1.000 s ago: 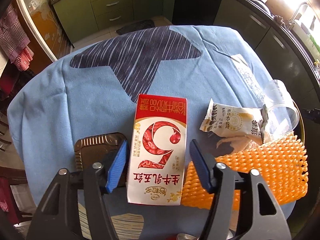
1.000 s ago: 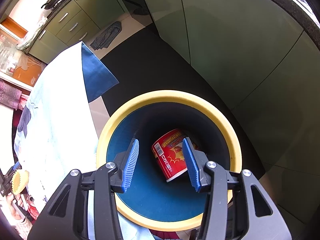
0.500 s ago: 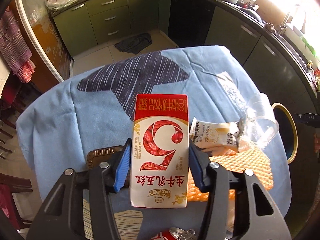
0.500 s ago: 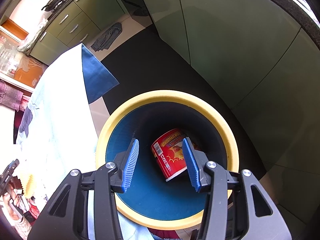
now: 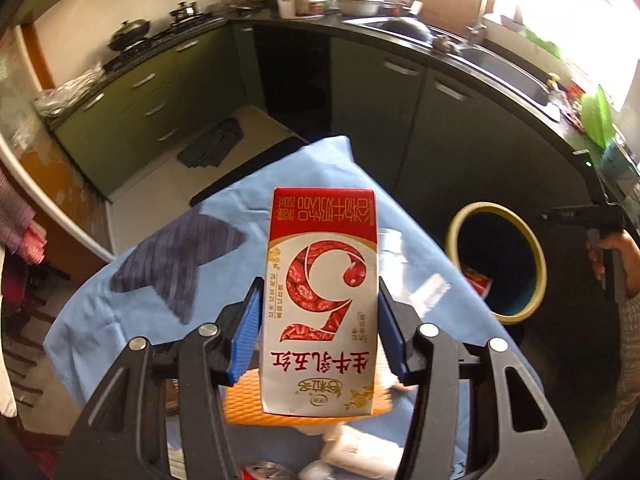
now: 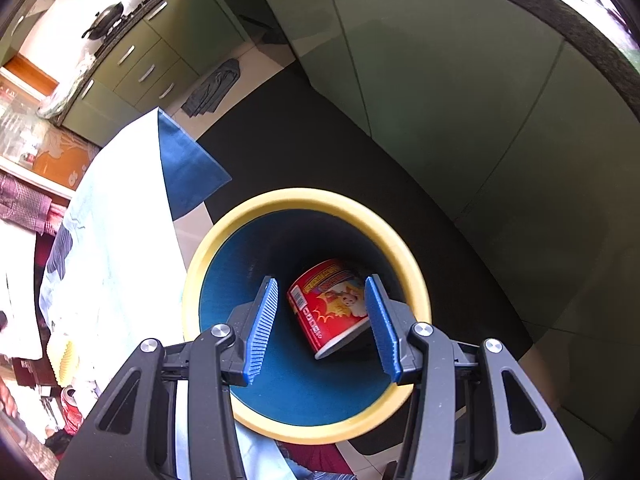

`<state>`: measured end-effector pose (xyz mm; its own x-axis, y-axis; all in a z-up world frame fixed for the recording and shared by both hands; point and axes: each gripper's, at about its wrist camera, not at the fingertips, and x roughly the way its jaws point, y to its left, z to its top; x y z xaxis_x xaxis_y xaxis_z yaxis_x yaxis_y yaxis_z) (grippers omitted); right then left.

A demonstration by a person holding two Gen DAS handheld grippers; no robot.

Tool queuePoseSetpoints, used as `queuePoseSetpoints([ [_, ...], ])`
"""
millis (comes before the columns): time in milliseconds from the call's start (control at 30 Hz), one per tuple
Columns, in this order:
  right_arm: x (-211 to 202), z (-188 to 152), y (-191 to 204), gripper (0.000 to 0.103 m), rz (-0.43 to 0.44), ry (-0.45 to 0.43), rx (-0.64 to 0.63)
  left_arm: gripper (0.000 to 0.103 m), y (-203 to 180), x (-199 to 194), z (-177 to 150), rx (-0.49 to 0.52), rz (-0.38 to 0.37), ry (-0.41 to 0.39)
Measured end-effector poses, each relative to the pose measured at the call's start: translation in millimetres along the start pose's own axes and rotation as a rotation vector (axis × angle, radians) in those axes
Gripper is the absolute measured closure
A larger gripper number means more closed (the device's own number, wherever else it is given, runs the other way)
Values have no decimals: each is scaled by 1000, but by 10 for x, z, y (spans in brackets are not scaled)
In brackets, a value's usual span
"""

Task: Collect trash
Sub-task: 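Carry the milk carton over the bin and open the left gripper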

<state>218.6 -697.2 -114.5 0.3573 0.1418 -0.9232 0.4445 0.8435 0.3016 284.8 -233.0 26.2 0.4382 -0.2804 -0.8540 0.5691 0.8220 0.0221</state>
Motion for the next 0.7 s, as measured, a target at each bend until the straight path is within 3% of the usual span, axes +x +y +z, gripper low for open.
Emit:
queuePoseSetpoints([
  [167,-168,-60,-104,57,-2,-18,-8,52,-929,394,161,127,-160,86],
  [367,-339,-108,-249,57,-1,-37,-7,52,-1864,884,267,254,-200,119],
  [500,-382,-149,-368,57,-8,-34,4,51,-2177,1209,354,253,-203,140],
  [700,-461,-183,-457,57,-21,-38,15,45,-2237,1342,409,238,-173,130],
])
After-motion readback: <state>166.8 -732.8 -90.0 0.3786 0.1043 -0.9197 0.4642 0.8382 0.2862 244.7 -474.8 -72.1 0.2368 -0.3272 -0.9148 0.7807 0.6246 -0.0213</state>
